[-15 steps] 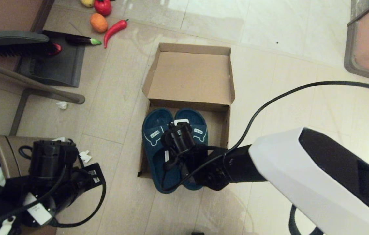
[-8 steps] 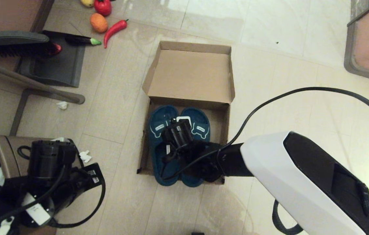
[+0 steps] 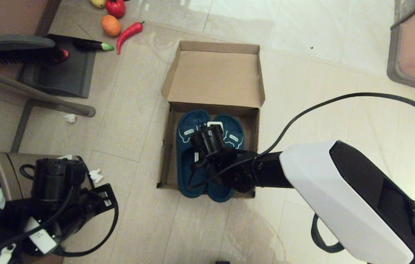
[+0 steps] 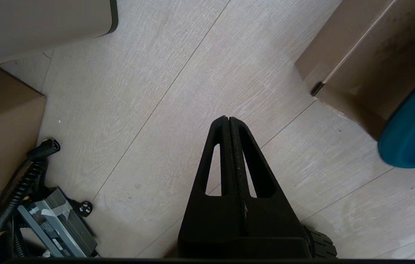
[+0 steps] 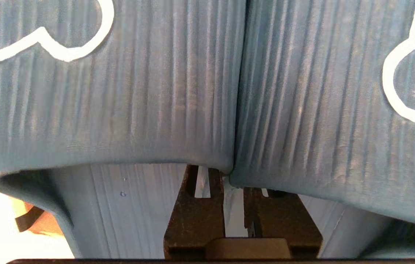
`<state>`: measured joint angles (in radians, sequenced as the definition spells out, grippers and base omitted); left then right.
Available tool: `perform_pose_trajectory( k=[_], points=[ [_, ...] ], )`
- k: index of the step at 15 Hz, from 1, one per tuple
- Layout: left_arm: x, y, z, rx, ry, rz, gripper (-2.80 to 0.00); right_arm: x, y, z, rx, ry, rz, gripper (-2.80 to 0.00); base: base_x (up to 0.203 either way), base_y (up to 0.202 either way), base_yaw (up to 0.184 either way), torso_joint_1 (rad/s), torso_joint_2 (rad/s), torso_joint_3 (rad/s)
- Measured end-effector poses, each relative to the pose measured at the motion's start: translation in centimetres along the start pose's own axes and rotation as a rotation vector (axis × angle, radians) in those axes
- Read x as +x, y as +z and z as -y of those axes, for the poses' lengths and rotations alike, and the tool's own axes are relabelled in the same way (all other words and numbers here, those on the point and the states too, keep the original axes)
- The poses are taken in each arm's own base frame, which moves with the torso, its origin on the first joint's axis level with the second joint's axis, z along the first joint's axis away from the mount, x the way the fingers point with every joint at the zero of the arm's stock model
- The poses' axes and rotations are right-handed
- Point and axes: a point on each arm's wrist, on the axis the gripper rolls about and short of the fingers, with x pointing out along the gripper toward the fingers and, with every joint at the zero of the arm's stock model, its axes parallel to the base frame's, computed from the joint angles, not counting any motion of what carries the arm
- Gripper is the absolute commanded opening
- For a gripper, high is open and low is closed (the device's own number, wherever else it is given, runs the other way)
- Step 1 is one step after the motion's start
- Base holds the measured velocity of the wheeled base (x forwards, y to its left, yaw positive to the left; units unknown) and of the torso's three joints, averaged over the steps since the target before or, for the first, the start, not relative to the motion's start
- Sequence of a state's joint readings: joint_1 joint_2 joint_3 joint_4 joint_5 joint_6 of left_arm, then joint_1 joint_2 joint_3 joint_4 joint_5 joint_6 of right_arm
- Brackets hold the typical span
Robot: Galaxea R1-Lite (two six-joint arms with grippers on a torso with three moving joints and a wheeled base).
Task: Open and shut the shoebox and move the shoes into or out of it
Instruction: Put the shoes into the shoe box
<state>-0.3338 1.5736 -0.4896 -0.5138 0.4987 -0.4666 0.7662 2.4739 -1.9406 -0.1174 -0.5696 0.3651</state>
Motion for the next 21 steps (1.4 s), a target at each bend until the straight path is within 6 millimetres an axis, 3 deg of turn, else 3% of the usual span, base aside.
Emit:
perform_pose_trajectory(
  k=[12, 21],
  points=[
    [-0.4, -0.4, -0.4, 0.003, 0.003, -0.007, -2.8, -2.6, 3.1, 0.2, 0.011, 0.012, 0.015, -2.8, 0.0, 0.0, 0.0, 0.0, 0.0, 0.0],
    [-0.6, -0.8, -0.7, 0.007, 0.006, -0.017, -2.8, 1.5, 0.1, 0.3, 0.052, 0.017, 0.091, -2.8, 0.0, 0.0, 0.0, 0.0, 0.0, 0.0]
  ],
)
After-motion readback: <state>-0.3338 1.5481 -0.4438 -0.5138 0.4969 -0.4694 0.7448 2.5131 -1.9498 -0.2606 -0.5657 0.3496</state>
